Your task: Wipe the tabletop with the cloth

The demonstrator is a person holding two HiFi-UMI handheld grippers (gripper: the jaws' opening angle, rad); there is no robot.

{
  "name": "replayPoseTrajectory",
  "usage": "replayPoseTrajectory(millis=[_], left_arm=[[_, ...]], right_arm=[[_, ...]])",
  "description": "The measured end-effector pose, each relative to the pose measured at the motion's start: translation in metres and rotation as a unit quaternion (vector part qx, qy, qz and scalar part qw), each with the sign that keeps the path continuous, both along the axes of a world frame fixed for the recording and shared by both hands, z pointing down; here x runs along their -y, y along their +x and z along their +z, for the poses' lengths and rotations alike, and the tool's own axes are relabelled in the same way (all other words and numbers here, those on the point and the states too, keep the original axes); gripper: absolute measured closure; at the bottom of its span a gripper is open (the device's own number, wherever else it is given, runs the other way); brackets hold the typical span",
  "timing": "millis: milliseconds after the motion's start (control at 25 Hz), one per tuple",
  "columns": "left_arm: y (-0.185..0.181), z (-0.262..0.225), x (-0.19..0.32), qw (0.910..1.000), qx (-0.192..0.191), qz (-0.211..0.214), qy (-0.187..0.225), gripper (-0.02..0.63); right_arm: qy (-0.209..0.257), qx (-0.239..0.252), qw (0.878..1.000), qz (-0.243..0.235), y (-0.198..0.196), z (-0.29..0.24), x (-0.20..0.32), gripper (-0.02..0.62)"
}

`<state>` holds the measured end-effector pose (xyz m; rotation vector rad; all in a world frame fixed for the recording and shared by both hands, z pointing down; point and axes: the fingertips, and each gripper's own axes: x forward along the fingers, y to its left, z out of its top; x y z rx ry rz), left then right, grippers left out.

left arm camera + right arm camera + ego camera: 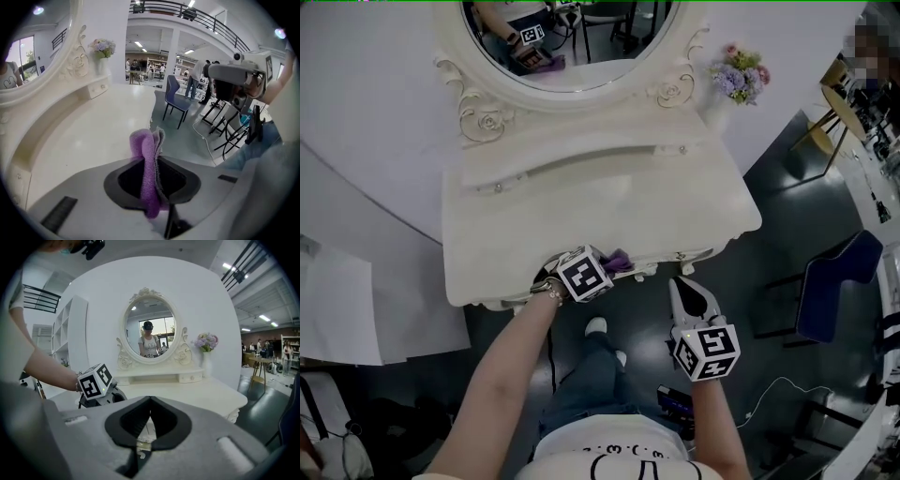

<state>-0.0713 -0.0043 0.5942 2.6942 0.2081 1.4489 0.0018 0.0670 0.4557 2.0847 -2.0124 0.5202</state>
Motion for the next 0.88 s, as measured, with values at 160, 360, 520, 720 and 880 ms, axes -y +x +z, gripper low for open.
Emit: replayPoseTrajectory(millis=[160, 360, 520, 720, 880], left_arm=[[-0.013, -0.019, 0.017, 0.9996, -0.018, -0.018, 0.015, 0.532], [-0.036, -0.040, 0.097, 0.9927, -0.028, -0.063, 0.099, 0.532], [-0.050, -0.048, 0.160, 0.9854, -0.018, -0.083, 0.148, 0.532], [-0.057, -0.040, 0.227, 0.9766, 0.001, -0.087, 0.197, 0.532], [-0.046, -0.020, 0.257, 0.9704, 0.000, -0.063, 0.233, 0.532]], right_arm=[[0.002, 0.002, 1.000, 0.010, 0.002, -0.003, -0.006, 0.595], [0.005, 0.003, 1.000, 0.014, -0.003, -0.004, 0.011, 0.595], [0.006, 0.006, 1.000, 0.016, -0.012, -0.005, 0.039, 0.595], [0.002, 0.010, 1.000, 0.028, -0.019, 0.001, 0.078, 0.595], [-0.009, 0.015, 0.999, 0.045, -0.021, 0.012, 0.102, 0.595]])
